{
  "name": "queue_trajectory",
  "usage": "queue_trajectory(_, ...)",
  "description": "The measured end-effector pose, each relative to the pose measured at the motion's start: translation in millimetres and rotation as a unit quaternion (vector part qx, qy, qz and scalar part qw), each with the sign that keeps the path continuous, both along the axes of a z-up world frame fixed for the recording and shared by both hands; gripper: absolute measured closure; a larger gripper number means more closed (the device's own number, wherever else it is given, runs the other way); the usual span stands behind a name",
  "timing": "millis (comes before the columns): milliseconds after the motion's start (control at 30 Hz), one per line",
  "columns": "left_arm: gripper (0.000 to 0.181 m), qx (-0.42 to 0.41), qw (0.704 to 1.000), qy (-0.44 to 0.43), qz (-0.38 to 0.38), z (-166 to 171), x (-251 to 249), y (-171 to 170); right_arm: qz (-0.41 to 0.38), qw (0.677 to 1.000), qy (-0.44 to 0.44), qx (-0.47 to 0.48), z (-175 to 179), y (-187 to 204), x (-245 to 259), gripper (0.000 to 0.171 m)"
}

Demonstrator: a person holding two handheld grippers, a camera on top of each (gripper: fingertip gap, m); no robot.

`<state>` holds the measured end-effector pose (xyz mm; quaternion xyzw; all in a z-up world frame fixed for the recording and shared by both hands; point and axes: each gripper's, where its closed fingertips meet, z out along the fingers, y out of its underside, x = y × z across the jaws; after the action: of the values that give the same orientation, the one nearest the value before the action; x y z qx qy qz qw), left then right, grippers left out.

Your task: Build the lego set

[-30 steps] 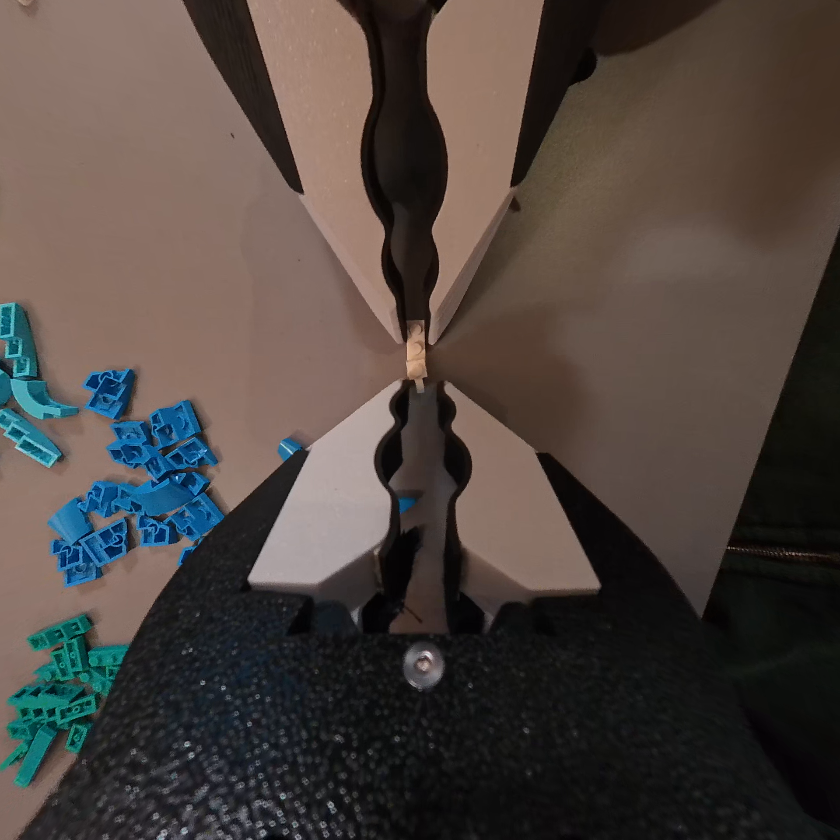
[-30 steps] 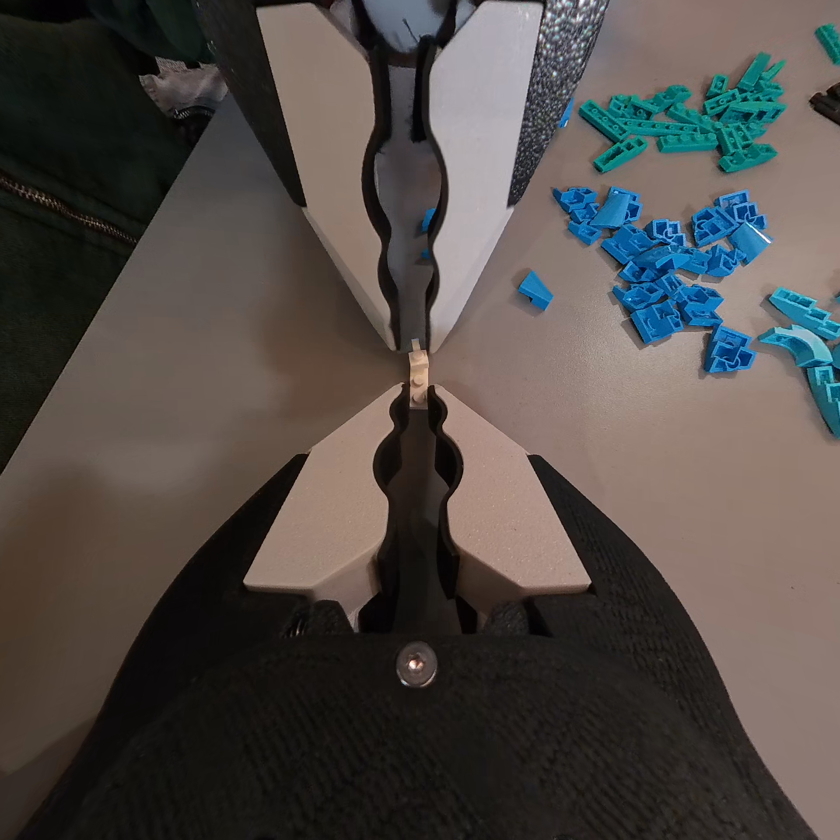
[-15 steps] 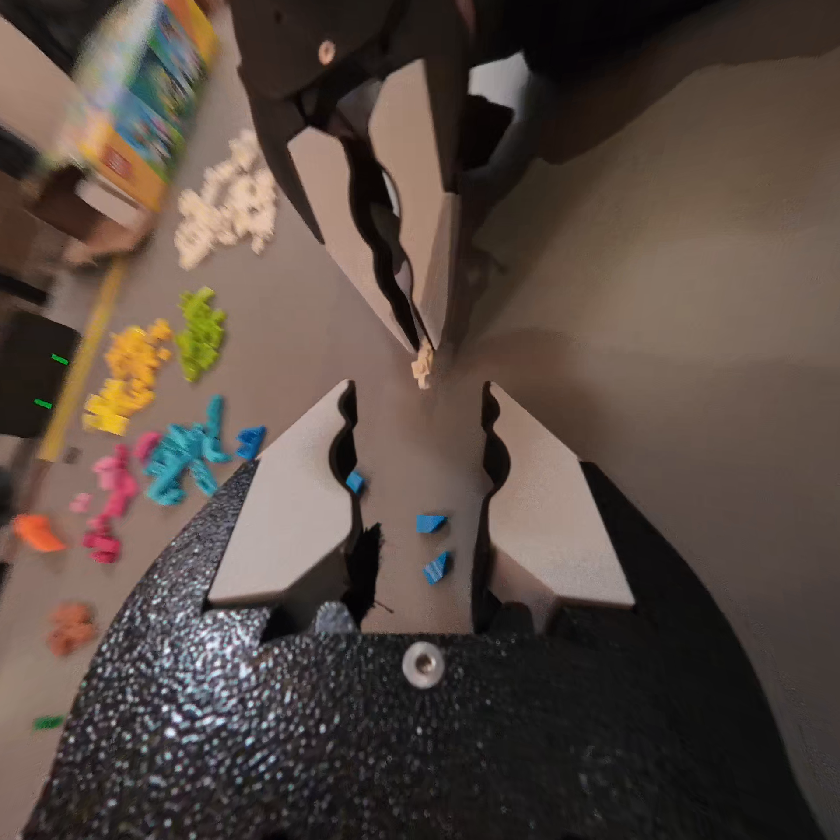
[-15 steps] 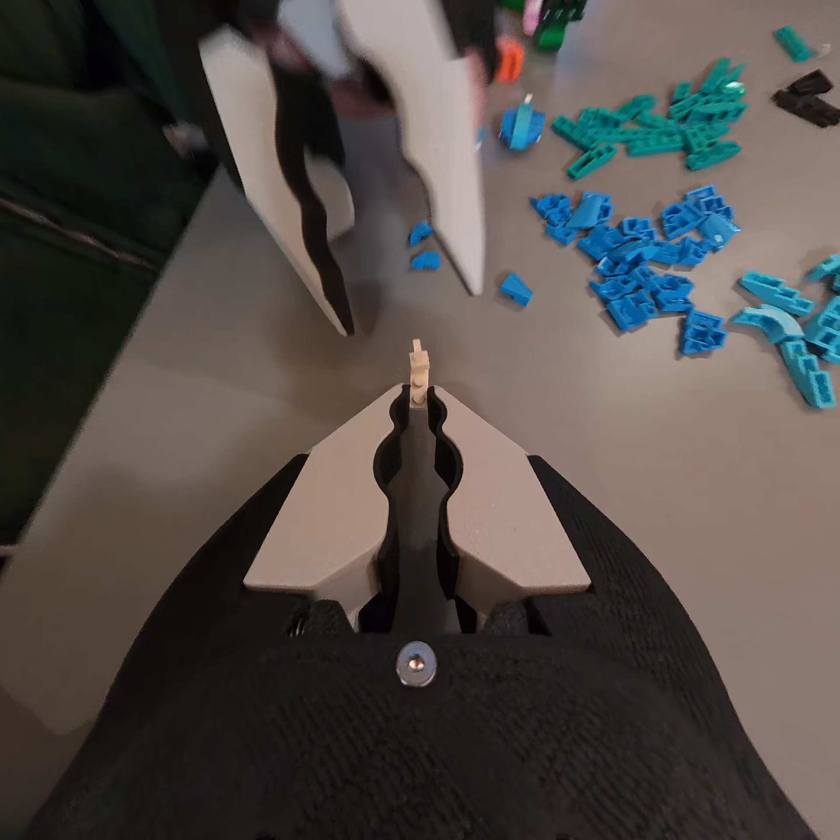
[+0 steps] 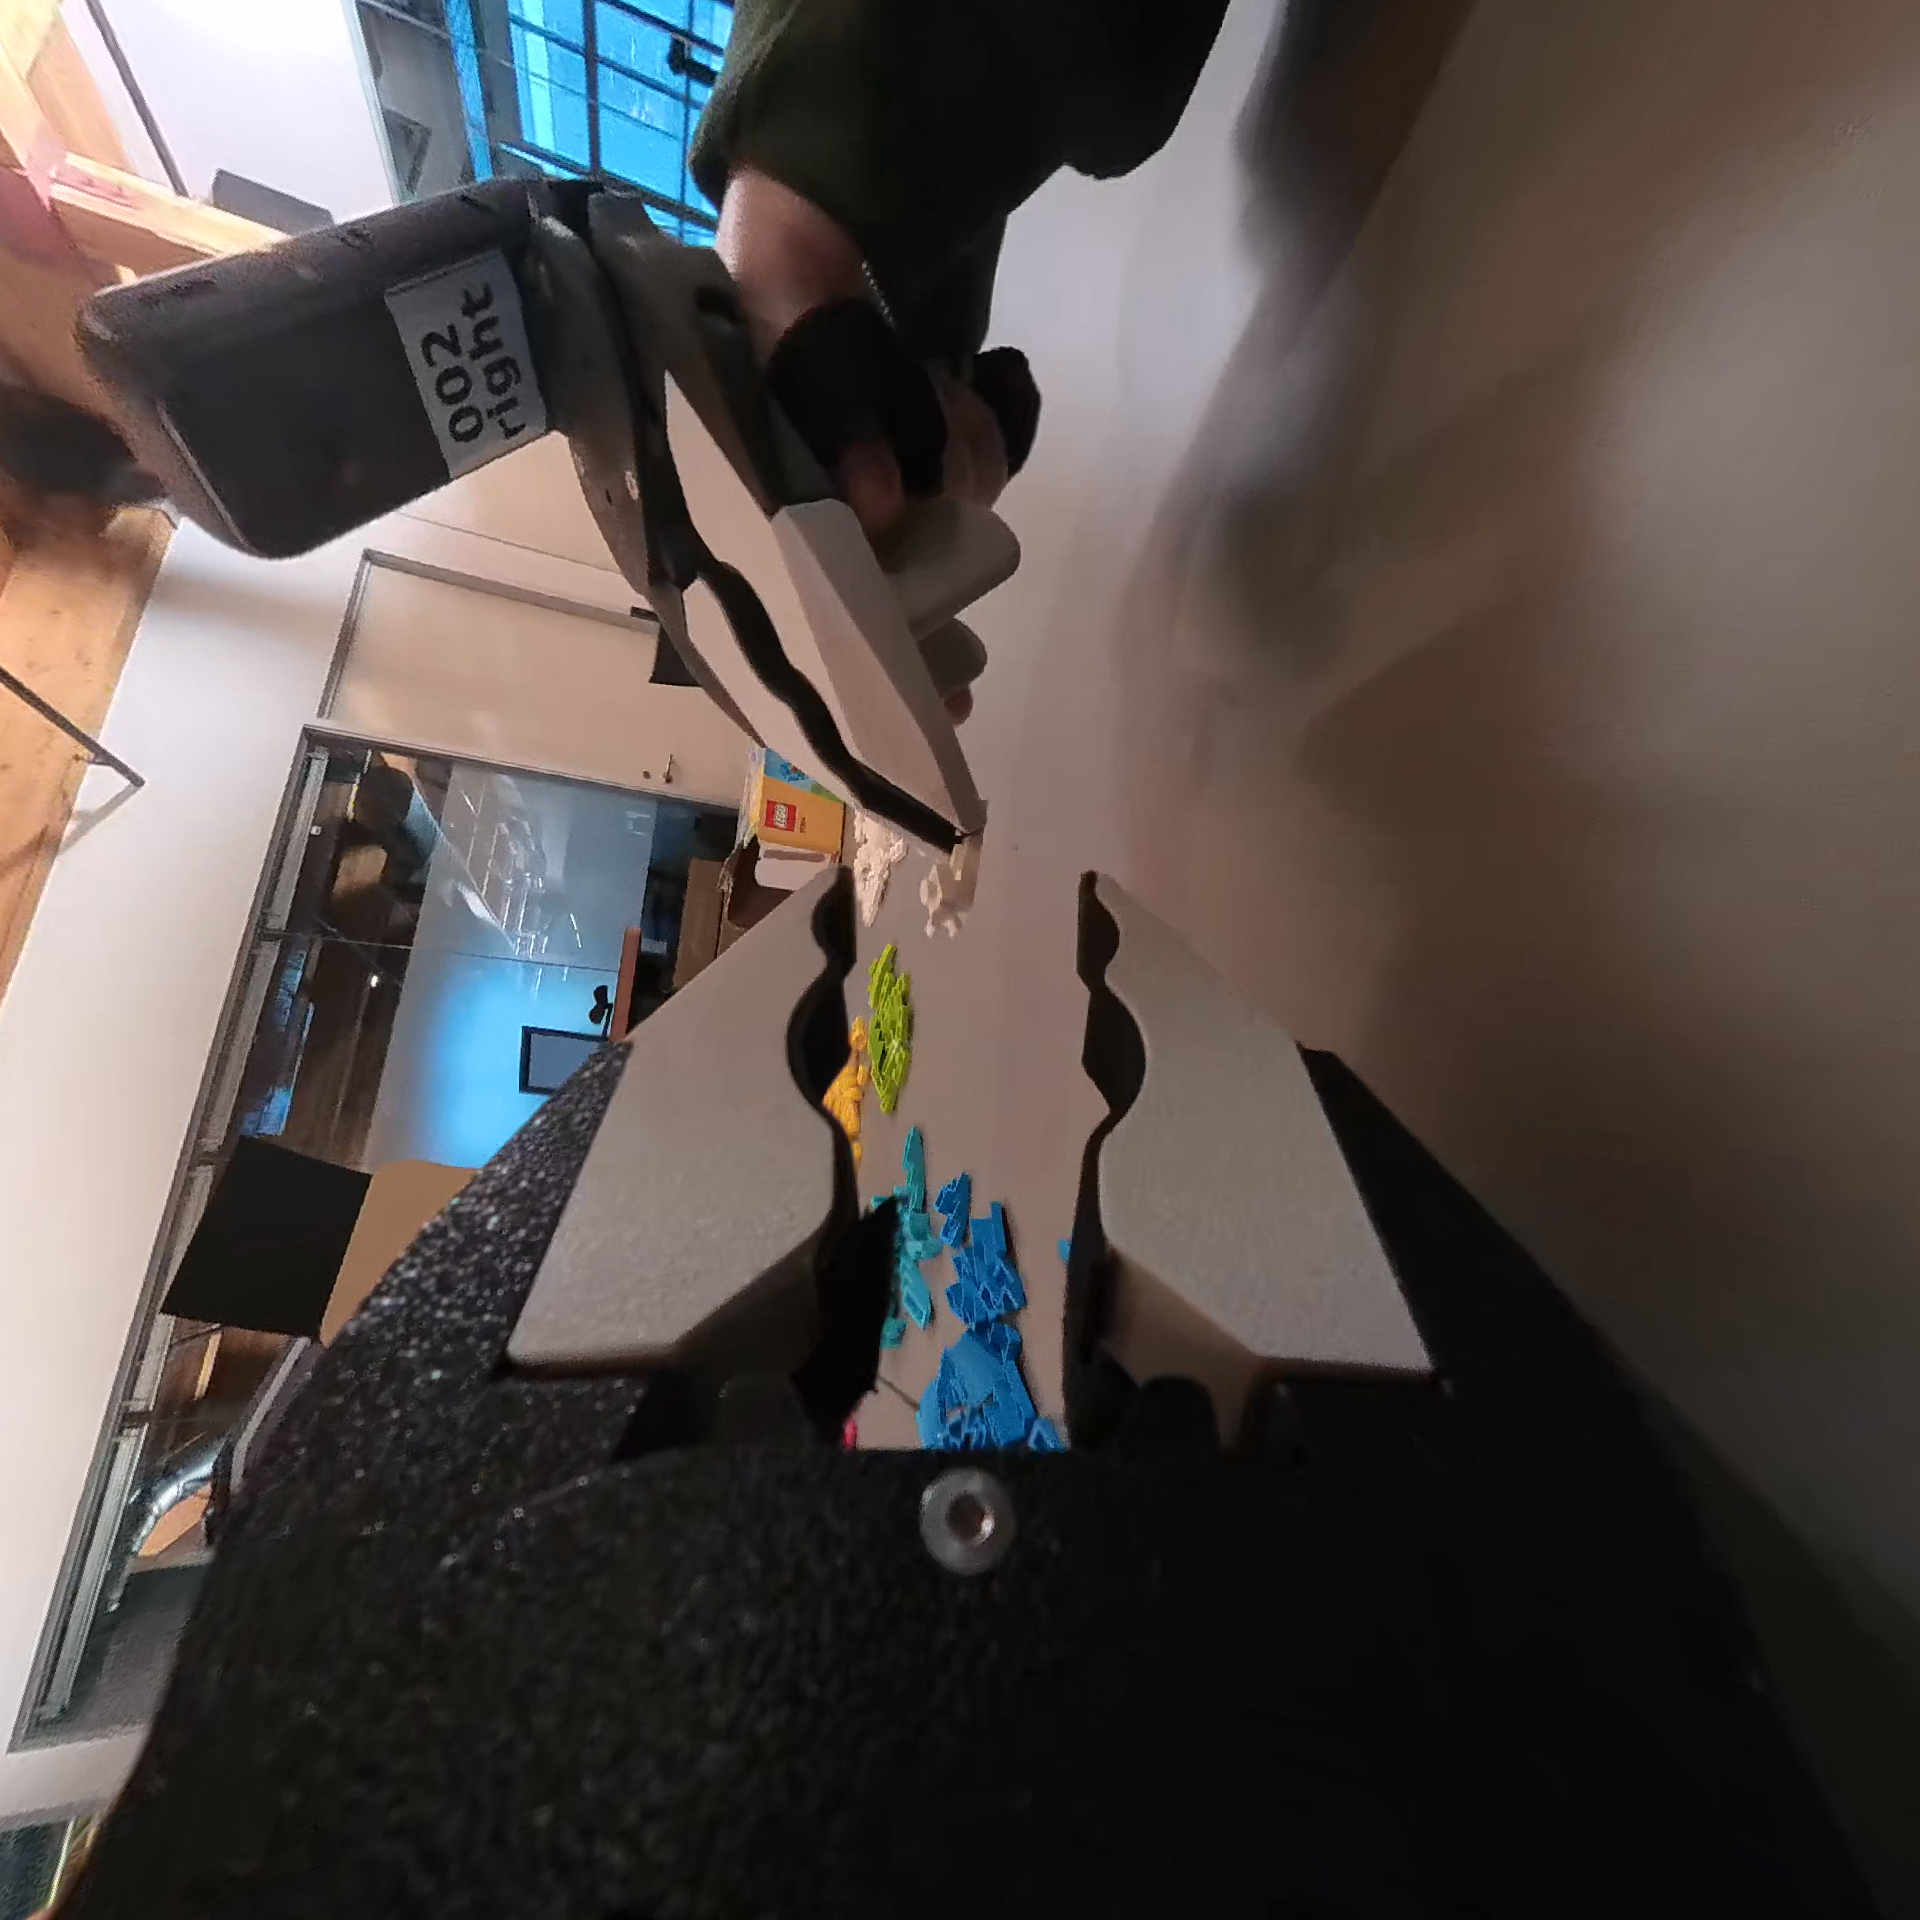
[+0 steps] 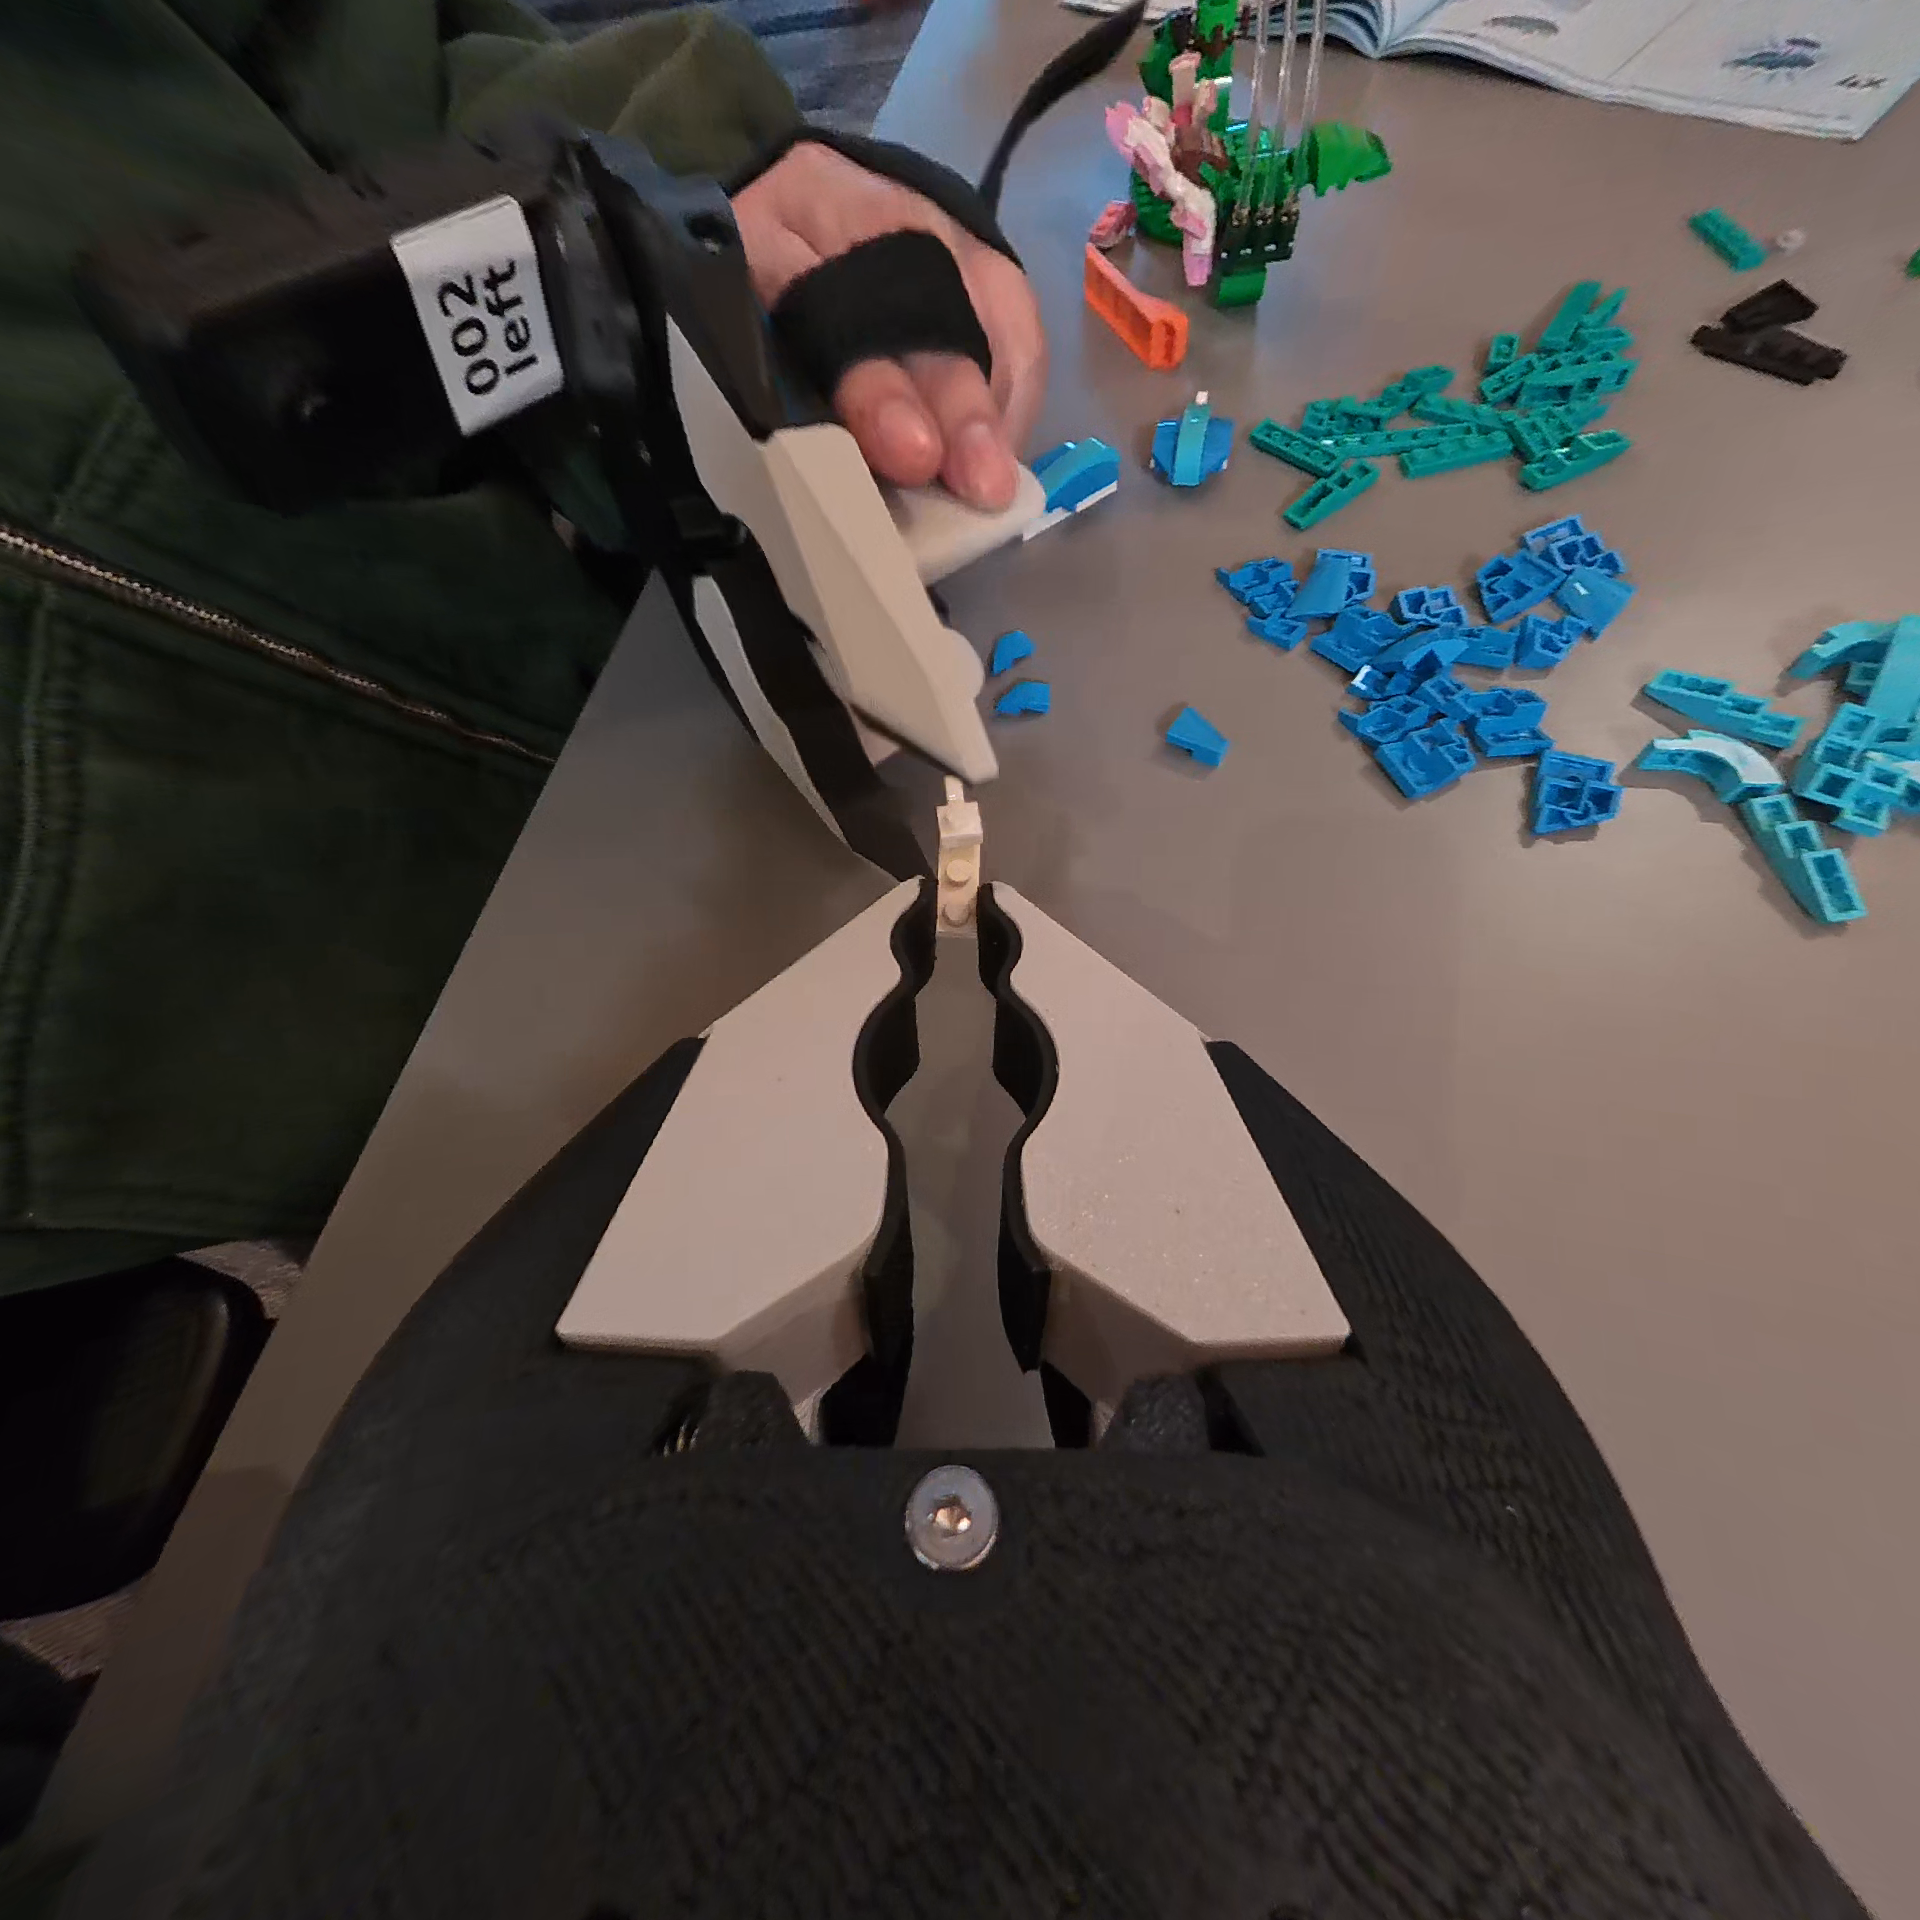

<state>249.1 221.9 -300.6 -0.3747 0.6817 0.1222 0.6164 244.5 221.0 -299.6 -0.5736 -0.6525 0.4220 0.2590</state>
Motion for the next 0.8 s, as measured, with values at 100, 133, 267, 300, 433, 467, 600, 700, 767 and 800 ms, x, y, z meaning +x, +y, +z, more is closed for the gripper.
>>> queue_trajectory(100, 0.149, 0.004, 1.0, 0.003, -0.003, -1, 1, 2, 0.007, 1.0, -0.005, -0.011, -3, -3, -1, 0.165)
queue_trajectory(133, 0.151, 0.007, 1.0, 0.005, -0.001, -2, 1, 3, 0.009, 1.0, -0.007, -0.015, -3, -5, -1, 0.165)
queue_trajectory(267, 0.166, 0.011, 1.0, 0.004, -0.003, 0, 1, 2, 0.015, 0.999, -0.006, -0.031, -3, -8, -1, 0.165)
queue_trajectory(300, 0.17, 0.01, 1.0, 0.005, -0.003, -1, 1, 2, 0.016, 0.999, -0.002, -0.036, -2, -8, -2, 0.165)
queue_trajectory(433, 0.175, 0.002, 1.0, 0.008, -0.009, 0, 1, -1, 0.026, 0.997, 0.013, -0.07, 2, -11, -1, 0.165)
queue_trajectory(467, 0.175, -0.008, 1.0, 0.005, -0.009, 1, 1, -2, 0.029, 0.996, 0.018, -0.084, 3, -12, -2, 0.165)
queue_trajectory(600, 0.175, -0.077, 0.997, -0.03, 0.012, 5, -3, 2, 0.021, 0.994, 0.054, -0.095, 9, -7, -6, 0.165)
queue_trajectory(700, 0.175, -0.158, 0.981, -0.099, 0.045, 14, -11, 13, -0.011, 0.995, 0.099, 0.004, 20, 9, -9, 0.156)
queue_trajectory(767, 0.175, -0.2, 0.969, -0.134, 0.055, 19, -15, 18, -0.012, 0.988, 0.114, 0.108, 24, 12, -10, 0.15)
queue_trajectory(800, 0.175, -0.219, 0.964, -0.144, 0.055, 20, -16, 18, -0.012, 0.981, 0.116, 0.155, 25, 13, -12, 0.149)
